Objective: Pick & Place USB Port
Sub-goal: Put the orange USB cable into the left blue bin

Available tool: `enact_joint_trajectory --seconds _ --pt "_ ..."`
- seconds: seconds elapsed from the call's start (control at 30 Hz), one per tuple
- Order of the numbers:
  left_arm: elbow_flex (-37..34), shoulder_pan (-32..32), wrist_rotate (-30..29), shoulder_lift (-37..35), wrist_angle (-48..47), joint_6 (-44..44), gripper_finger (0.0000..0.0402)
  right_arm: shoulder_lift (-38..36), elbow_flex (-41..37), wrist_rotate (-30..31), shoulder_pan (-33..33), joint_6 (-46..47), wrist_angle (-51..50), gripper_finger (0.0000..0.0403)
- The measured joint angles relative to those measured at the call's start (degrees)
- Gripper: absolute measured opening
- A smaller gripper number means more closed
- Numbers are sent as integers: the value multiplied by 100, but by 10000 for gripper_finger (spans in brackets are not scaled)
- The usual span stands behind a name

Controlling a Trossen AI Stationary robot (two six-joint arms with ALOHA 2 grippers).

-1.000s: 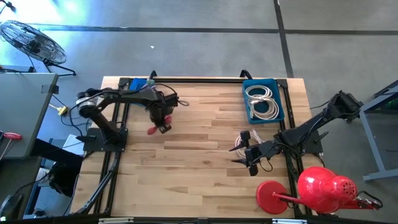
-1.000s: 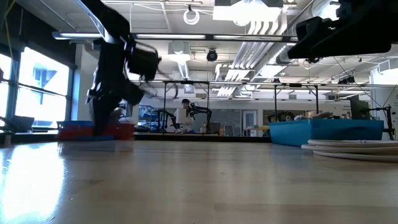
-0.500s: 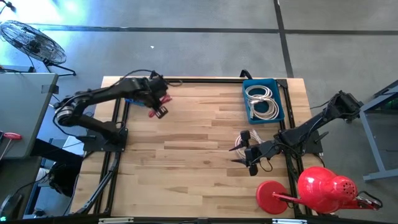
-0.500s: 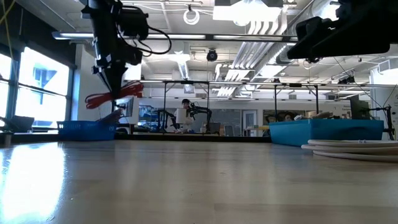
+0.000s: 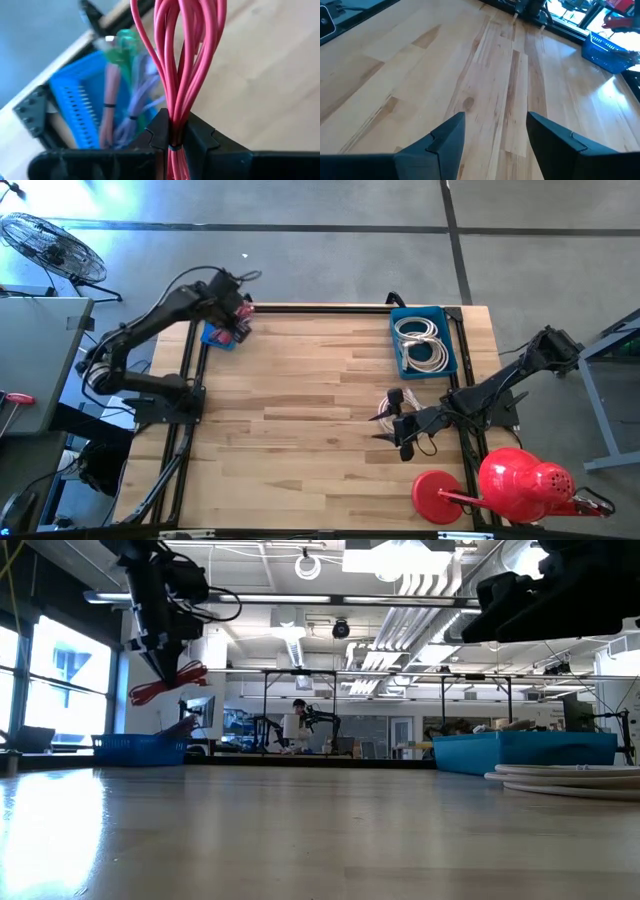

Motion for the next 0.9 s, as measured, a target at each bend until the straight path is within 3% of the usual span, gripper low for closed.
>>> enact_joint_trajectory --seconds 0.37,0.5,0.9 --pt "-19 1338 664 6 803 726 30 0 0 24 -100 -175 -134 204" --pt "-85 1457 876 12 1090 742 30 0 0 212 -209 -184 -345 204" --pt "-168 1433 673 335 1058 737 30 0 0 258 -278 -3 -593 204"
